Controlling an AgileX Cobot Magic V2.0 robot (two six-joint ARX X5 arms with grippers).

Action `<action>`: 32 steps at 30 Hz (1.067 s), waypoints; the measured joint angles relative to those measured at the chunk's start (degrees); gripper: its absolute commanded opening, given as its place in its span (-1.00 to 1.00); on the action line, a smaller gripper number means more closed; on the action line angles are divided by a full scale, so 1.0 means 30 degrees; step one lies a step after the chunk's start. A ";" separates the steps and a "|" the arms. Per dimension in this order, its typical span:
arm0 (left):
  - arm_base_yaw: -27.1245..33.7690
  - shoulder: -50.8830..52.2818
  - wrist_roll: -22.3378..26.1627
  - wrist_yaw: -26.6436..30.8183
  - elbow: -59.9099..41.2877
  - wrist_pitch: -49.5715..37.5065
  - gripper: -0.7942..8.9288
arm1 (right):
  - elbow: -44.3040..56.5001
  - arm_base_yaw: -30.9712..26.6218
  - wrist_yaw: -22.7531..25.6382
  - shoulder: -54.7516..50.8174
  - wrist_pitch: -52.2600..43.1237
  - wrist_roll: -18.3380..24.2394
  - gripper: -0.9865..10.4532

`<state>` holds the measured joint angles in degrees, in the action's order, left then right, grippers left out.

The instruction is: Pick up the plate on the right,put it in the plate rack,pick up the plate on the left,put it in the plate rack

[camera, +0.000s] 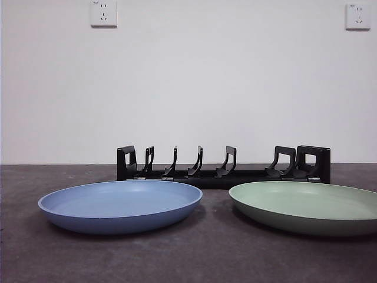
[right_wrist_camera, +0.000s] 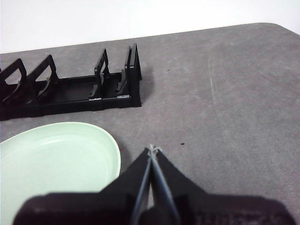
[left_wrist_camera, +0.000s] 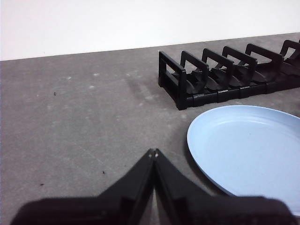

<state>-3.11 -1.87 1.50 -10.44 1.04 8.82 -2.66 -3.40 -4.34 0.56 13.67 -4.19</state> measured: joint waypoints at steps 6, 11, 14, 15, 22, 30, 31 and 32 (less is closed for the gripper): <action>0.0000 -0.0211 -0.0066 0.0000 0.0000 0.0044 -0.85 | 0.0000 0.0000 -0.0423 0.0000 -0.0022 -0.0525 -0.84; 0.0000 -0.0495 -0.1064 -0.0066 0.0022 0.0058 -0.85 | -0.0007 0.0000 -0.0539 0.0000 -0.0029 -0.1989 -0.85; 0.0000 -0.0714 -0.1705 -0.0138 0.0474 0.0379 -0.85 | -0.0342 0.0000 -0.0561 0.0015 0.0000 -0.2958 -0.85; 0.0000 -0.0809 -0.1916 -0.0168 0.0801 0.0452 -0.85 | -0.0641 0.0000 -0.0612 0.0022 0.0000 -0.3155 -0.85; 0.0000 -0.2259 -0.2987 -0.1683 0.3286 0.0328 -0.85 | -0.3978 0.0000 -0.1719 0.1202 -0.0007 -0.3898 -0.85; 0.0000 -0.5508 -0.3381 -0.4393 0.7278 0.1741 -0.85 | -0.9151 0.0000 -0.4554 0.5333 0.2528 -0.3614 -0.85; 0.0000 -0.5938 -0.3381 -0.4648 0.7854 0.2120 -0.85 | -0.9836 0.0000 -0.4874 0.5894 0.3060 -0.3381 -0.85; 0.0000 -0.6419 -0.3373 -0.4940 0.8539 0.2630 -0.85 | -1.0644 0.0000 -0.5253 0.6550 0.3723 -0.3060 -0.85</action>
<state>-3.11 -21.12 -8.62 -25.26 26.65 16.71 -34.59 -3.40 -20.10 20.21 24.84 -13.37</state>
